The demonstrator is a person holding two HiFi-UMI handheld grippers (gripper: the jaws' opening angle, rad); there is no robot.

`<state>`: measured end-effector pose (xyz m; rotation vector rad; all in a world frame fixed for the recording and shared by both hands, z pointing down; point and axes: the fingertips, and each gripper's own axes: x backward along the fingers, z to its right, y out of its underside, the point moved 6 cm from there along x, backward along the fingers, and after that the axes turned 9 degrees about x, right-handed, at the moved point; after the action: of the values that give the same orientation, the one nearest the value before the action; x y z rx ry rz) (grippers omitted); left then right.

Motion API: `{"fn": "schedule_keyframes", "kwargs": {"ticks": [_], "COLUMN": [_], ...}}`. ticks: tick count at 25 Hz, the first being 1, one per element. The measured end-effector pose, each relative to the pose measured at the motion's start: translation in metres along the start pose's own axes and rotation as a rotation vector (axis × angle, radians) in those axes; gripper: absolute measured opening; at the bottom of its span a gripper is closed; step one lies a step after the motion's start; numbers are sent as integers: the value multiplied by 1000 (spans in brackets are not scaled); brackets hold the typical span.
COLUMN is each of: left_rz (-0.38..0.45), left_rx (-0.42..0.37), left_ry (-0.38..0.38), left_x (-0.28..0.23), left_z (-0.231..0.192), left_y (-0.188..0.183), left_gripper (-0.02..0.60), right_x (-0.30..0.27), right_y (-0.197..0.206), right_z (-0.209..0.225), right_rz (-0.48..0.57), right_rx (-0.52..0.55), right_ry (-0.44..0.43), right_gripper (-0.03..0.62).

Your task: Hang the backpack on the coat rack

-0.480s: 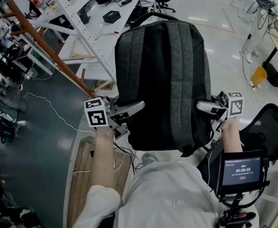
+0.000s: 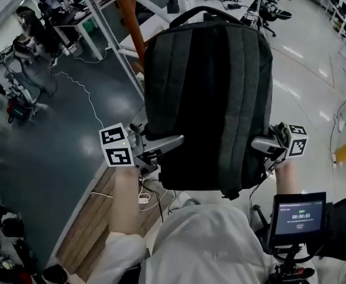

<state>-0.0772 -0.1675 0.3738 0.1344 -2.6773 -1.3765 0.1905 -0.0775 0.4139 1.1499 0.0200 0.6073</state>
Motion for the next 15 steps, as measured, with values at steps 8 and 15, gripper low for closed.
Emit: {"fn": "schedule_keyframes", "kwargs": {"ticks": [8, 15], "left_rz": [109, 217], "left_rx": [-115, -252], "left_ry": [-161, -282], "left_x": [81, 101], "left_z": [-9, -14], "left_y": [-29, -72], "left_gripper": [276, 276], "right_x": [-101, -163], "right_y": [-5, -56], "right_z": [54, 100], "right_rz": [-65, -125], "right_rx": [31, 108], "right_ry": [-206, -381], "right_gripper": [405, 405]}}
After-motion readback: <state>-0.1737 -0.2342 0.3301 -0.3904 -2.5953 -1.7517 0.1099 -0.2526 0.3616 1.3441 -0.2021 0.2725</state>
